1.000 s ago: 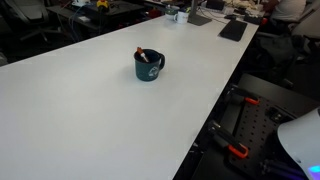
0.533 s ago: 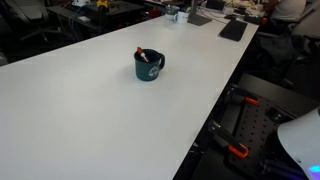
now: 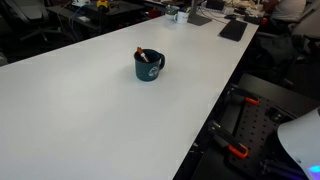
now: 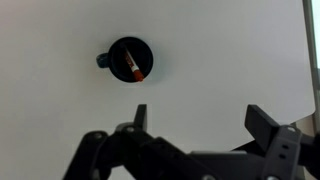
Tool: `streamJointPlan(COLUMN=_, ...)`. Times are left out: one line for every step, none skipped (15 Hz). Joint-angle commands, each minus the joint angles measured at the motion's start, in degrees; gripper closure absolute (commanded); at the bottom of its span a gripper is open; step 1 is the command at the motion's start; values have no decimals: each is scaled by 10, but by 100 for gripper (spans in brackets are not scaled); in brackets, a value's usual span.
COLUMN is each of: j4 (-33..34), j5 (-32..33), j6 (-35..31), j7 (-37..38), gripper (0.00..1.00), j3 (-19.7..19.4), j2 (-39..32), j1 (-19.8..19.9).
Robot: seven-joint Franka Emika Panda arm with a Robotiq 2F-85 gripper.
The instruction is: Remove the marker from the mug cup
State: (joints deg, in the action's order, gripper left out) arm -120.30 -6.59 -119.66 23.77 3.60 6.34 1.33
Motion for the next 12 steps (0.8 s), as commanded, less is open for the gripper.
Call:
streamJointPlan(j4=10, j5=5, j6=2, j7=4, gripper=0, j3=-10, j2=-10, j1=-4)
streamJointPlan(j4=16, j5=7, j6=2, j7=4, gripper=0, j3=-13, j2=-18, j1=-1)
streamJointPlan(j4=21, j5=7, j6=2, j7=4, gripper=0, j3=-14, j2=-22, j1=0)
streamJointPlan(j4=23, j5=7, j6=3, j7=4, gripper=0, j3=-14, j2=-24, j1=0)
streamJointPlan(j4=24, j5=7, j6=4, j7=4, gripper=0, j3=-14, j2=-24, j1=-1)
streamJointPlan(j4=24, j5=7, j6=5, j7=4, gripper=0, j3=-14, j2=-24, j1=-1)
streamJointPlan(j4=30, j5=8, j6=6, j7=10, gripper=0, j3=-14, j2=-31, j1=-1)
streamJointPlan(j4=32, j5=11, j6=3, j7=15, gripper=0, j3=-14, j2=-37, j1=-1)
streamJointPlan(j4=36, j5=14, j6=-3, j7=21, gripper=0, j3=-15, j2=-47, j1=0)
streamJointPlan(j4=42, j5=12, j6=-5, j7=25, gripper=0, j3=-17, j2=-58, j1=2)
streamJointPlan(j4=47, j5=7, j6=-3, j7=23, gripper=0, j3=-20, j2=-68, j1=2)
streamJointPlan(j4=52, j5=6, j6=-5, j7=23, gripper=0, j3=-23, j2=-79, j1=3)
